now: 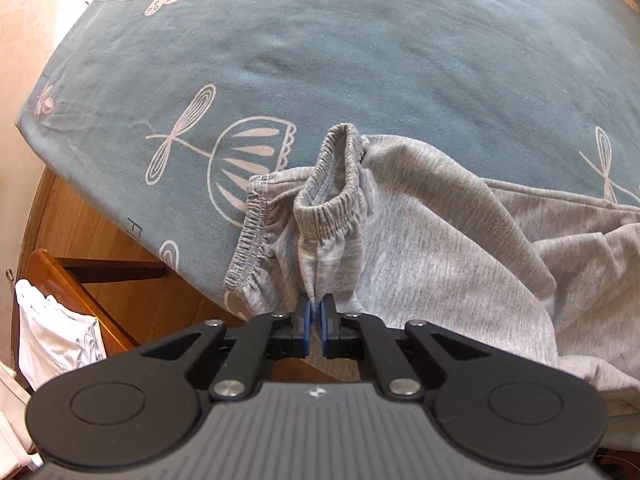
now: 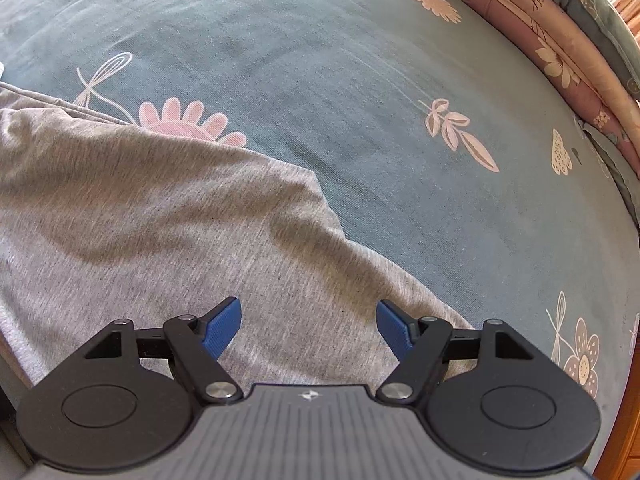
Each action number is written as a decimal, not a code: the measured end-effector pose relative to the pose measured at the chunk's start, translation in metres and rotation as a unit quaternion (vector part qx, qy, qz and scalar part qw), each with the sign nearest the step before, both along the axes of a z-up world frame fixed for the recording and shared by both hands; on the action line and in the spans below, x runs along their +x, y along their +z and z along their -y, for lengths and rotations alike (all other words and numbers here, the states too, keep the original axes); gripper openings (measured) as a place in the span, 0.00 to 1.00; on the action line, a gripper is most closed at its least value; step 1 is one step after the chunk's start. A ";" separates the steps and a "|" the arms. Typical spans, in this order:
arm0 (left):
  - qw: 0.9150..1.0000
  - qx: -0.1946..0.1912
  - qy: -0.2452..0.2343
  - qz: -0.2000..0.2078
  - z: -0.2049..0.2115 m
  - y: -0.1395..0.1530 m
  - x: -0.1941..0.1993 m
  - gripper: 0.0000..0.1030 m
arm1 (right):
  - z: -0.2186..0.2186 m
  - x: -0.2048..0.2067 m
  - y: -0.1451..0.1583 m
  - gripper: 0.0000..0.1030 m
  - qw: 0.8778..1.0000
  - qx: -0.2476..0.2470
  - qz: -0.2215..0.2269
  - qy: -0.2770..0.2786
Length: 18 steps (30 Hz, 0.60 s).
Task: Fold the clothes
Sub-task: 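Lift the waistband with the left gripper and pull it across the sweatpants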
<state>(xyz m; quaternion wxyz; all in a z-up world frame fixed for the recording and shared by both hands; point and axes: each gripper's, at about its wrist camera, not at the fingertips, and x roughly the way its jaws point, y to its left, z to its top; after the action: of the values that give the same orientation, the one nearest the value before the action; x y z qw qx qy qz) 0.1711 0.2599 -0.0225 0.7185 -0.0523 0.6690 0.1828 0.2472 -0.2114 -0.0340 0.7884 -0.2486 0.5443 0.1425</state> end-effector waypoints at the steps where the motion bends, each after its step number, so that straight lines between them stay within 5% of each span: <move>1: 1.000 0.002 0.004 -0.004 -0.003 -0.003 -0.004 0.03 | -0.001 0.001 0.000 0.76 1.000 -0.002 -0.001 0.001; 11: 0.999 0.000 0.024 -0.041 -0.026 -0.039 -0.025 0.05 | -0.020 0.009 0.001 0.76 0.999 -0.021 -0.005 0.034; 18: 0.999 -0.021 0.034 -0.026 -0.035 -0.036 -0.033 0.13 | -0.035 0.018 0.012 0.76 0.998 -0.018 -0.007 0.061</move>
<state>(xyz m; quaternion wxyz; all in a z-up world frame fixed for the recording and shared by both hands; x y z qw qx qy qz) 0.1382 0.2951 -0.0585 0.6931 -0.0853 0.6889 0.1942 0.2648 -0.1766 -0.0218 0.7699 -0.2945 0.5361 0.1819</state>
